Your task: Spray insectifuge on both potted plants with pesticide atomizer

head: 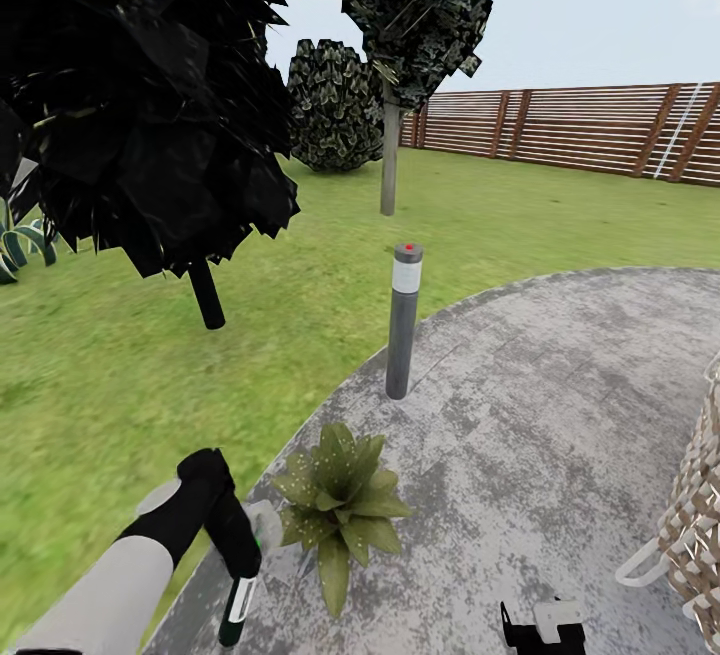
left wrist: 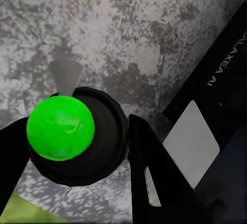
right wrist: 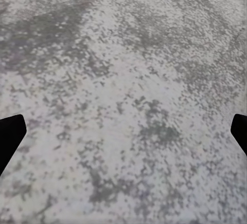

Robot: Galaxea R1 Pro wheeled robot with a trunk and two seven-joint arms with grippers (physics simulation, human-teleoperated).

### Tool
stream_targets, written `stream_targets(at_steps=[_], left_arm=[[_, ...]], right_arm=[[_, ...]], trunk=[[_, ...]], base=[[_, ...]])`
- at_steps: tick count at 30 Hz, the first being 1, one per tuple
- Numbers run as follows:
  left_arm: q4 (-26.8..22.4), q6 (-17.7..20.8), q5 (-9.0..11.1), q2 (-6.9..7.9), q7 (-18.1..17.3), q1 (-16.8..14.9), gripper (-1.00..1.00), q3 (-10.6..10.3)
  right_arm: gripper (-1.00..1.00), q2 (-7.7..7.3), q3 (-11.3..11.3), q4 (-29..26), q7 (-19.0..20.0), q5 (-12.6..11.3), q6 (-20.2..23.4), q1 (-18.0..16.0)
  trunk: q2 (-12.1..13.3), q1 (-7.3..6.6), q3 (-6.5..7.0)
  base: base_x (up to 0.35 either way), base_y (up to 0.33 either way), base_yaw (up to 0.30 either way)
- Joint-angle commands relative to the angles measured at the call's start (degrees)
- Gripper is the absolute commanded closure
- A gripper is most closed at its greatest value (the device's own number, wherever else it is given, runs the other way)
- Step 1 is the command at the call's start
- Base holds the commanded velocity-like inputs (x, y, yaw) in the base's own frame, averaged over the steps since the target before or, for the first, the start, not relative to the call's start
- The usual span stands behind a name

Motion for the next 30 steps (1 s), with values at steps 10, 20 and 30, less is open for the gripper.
stream_targets(at_steps=[10, 20, 30], left_arm=[[0.0, 2.8, -5.3, -1.34, -5.6, -3.8, 1.00, -2.8], [0.0, 2.9, -6.2, -0.97, -5.6, -5.6, 1.00, -2.9], [0.1, 3.4, -12.5, -2.11, -5.6, -12.3, 1.00, -2.8]], right_arm=[[-1.00, -0.01, -0.2, 0.1, -0.4, 0.6, -0.2, 0.0], [-1.00, -0.01, -0.2, 0.1, -0.4, 0.6, -0.2, 0.0], [-1.00, -0.01, -0.2, 0.1, -0.4, 0.6, -0.2, 0.0]], trunk=[[0.0, -0.01, -0.05], [0.0, -0.01, -0.05], [0.0, -0.01, -0.05]], base=[[0.000, 0.000, -0.109], [0.000, 0.000, -0.289], [0.000, 0.000, -0.016]])
